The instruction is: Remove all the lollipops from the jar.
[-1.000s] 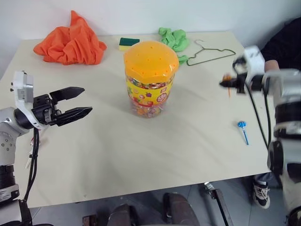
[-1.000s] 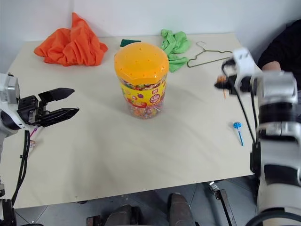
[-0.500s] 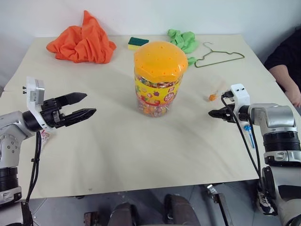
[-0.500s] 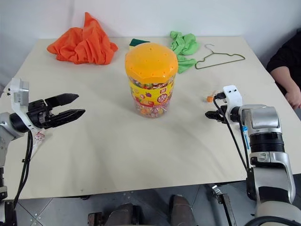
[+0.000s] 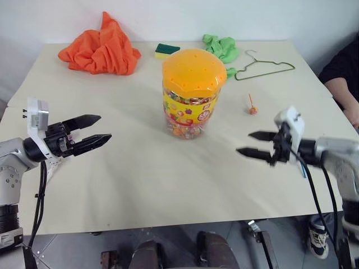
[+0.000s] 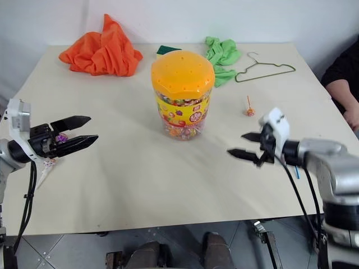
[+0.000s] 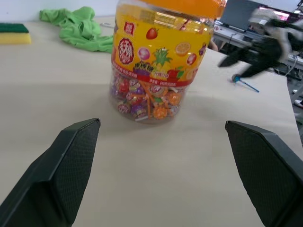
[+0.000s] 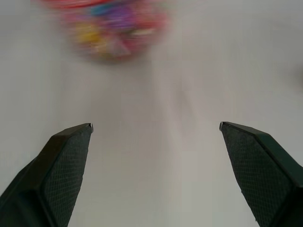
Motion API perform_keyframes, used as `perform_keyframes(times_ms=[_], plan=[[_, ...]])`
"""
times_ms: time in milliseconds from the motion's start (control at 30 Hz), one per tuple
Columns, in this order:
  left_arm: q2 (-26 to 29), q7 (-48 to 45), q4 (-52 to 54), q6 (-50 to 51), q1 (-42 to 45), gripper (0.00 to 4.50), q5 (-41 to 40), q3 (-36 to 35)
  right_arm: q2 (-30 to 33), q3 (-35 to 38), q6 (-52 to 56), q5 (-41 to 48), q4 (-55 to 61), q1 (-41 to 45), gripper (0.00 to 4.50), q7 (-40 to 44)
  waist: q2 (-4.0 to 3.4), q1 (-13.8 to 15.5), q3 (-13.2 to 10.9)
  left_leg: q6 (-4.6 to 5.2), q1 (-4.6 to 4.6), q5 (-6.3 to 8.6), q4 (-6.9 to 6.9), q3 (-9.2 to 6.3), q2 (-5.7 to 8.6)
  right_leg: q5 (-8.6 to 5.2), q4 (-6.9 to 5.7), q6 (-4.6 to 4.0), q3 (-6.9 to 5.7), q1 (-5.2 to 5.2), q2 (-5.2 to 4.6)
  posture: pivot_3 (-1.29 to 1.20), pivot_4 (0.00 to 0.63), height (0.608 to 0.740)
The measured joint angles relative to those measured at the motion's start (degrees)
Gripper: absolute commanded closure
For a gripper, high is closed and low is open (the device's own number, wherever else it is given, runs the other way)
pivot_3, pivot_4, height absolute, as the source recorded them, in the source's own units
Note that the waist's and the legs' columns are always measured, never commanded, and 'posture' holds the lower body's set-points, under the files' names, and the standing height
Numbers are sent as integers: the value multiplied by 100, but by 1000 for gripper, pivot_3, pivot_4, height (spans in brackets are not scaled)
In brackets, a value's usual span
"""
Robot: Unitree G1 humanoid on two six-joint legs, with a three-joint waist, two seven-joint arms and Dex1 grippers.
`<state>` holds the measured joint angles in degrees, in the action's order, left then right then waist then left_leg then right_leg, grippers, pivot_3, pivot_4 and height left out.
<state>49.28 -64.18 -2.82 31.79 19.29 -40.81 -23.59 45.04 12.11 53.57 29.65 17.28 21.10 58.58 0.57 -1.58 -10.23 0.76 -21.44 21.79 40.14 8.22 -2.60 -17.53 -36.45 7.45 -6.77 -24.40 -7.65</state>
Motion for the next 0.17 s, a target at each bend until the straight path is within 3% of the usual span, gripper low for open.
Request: perform_keyframes(times_ms=[167], plan=[[12,-549,-82,-437,-580,0,101,-12,-14,28,-1098,189,612,-1392,14,620,2,16,1,0,4,0,3,15,1,0,15,0,5,5,-1,0,150,740]])
